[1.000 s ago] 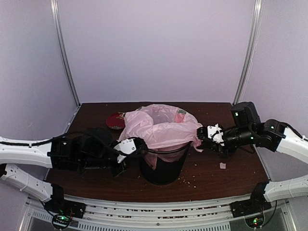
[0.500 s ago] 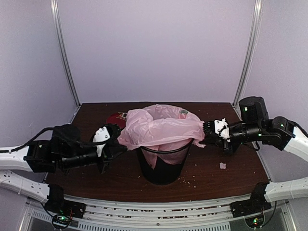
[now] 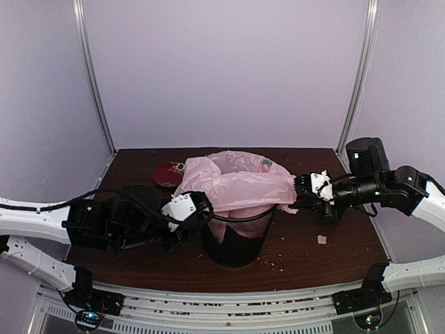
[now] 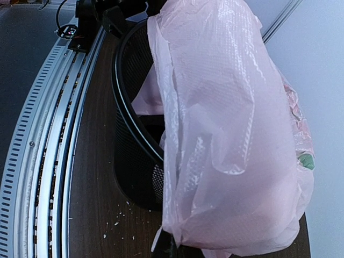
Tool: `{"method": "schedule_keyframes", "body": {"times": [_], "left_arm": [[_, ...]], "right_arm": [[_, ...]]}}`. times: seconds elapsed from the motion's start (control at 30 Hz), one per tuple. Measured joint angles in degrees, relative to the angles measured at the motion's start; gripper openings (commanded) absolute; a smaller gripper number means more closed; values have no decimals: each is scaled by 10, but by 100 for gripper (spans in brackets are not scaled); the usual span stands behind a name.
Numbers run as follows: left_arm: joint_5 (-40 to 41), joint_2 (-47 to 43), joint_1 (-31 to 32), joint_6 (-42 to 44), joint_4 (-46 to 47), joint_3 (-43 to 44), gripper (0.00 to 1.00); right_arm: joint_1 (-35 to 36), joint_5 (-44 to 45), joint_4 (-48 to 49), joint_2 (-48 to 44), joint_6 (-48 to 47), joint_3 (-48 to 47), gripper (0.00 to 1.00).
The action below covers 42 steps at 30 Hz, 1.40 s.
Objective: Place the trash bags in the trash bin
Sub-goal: Pull the tie handles from the trash bin.
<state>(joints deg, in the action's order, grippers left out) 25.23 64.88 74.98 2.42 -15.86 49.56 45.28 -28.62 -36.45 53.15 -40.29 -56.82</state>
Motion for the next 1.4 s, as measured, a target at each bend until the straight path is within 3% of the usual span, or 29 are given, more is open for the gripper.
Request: {"method": "schedule_keyframes", "body": {"times": [0.1,0.27,0.47,0.7,1.0,1.4], "left_arm": [[28,12,0,18,12,4,21],[72,24,0,34,28,8,0],[90,2,0,35,30,8,0],[35,-73,17,0,19,3,0],[-2,18,24,-66,30,-80,0],[58,50,18,-79,210,-161,0]], "right_arm": [[0,0,0,0,0,0,0],[0,0,0,6,0,0,0],[0,-1,-4,8,0,-2,0],[0,-22,-19,5,0,-9,0],[23,-24,-19,5,-4,56,0],[32,-7,54,24,-7,124,0]]}}
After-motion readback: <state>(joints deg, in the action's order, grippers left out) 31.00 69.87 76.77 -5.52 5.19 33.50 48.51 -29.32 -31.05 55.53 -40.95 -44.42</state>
